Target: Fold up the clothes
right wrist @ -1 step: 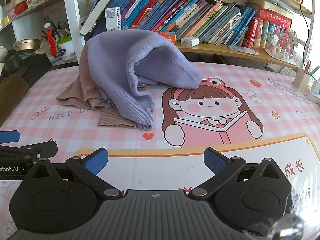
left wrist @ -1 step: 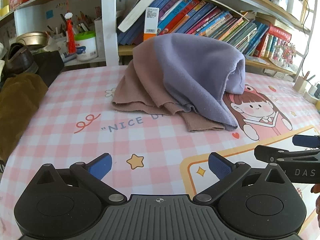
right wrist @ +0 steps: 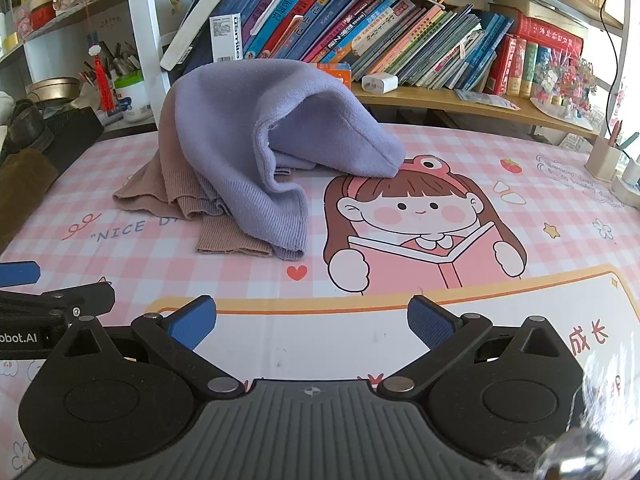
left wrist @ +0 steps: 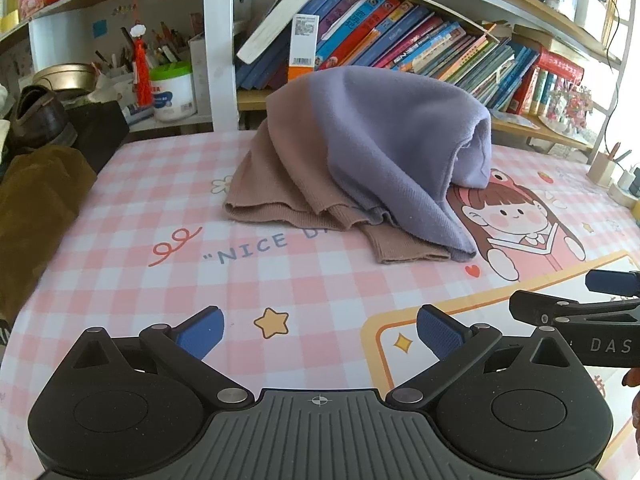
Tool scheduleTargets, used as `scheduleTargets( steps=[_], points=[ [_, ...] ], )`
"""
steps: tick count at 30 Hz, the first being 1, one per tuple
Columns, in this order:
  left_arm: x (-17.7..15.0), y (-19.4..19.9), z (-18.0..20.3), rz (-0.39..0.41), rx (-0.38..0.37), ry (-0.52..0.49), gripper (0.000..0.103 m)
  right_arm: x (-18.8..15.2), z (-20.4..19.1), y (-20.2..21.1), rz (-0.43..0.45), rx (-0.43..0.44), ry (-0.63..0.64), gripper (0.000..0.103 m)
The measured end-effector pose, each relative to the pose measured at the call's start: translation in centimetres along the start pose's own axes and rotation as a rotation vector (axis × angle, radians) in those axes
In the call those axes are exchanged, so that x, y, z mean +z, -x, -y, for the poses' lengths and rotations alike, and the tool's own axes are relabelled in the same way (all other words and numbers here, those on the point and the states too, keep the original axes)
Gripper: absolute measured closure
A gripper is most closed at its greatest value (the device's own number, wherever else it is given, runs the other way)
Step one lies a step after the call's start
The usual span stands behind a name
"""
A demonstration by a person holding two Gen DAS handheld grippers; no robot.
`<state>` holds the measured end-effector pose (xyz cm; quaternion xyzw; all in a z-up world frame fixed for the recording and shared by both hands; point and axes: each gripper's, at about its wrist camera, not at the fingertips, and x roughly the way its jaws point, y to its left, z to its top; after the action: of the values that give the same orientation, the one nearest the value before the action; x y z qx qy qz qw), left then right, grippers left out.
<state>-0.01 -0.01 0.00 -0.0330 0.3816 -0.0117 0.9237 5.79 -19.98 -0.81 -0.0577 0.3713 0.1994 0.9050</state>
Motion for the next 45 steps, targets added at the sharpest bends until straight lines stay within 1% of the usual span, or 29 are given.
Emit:
scheduleTargets(
  steps=[10, 39, 40, 41, 45],
  points=[
    [0.05, 0.05, 0.05, -0.007, 0.002, -0.011, 0.000, 0.01, -0.05, -0.12, -0.005, 0.000, -0.001, 0.000],
    [-0.10, -0.29, -0.16, -0.010, 0.019, 0.000, 0.000, -0.15, -0.22, -0.48, -0.014, 0.002, 0.001, 0.000],
    [-0.09, -0.31, -0.18, -0.009, 0.046, 0.025, 0.000, -0.15, -0.23, -0.48, -0.014, 0.001, 0.002, 0.000],
    [-0.07, -0.34, -0.22, 0.000, 0.164, 0.135, 0.000, -0.14, -0.22, -0.50, -0.014, 0.001, 0.002, 0.000],
    [-0.08, -0.33, -0.26, -0.001, 0.164, 0.136, 0.000, -0.11, -0.25, -0.57, -0.015, 0.001, 0.004, 0.000]
  ],
)
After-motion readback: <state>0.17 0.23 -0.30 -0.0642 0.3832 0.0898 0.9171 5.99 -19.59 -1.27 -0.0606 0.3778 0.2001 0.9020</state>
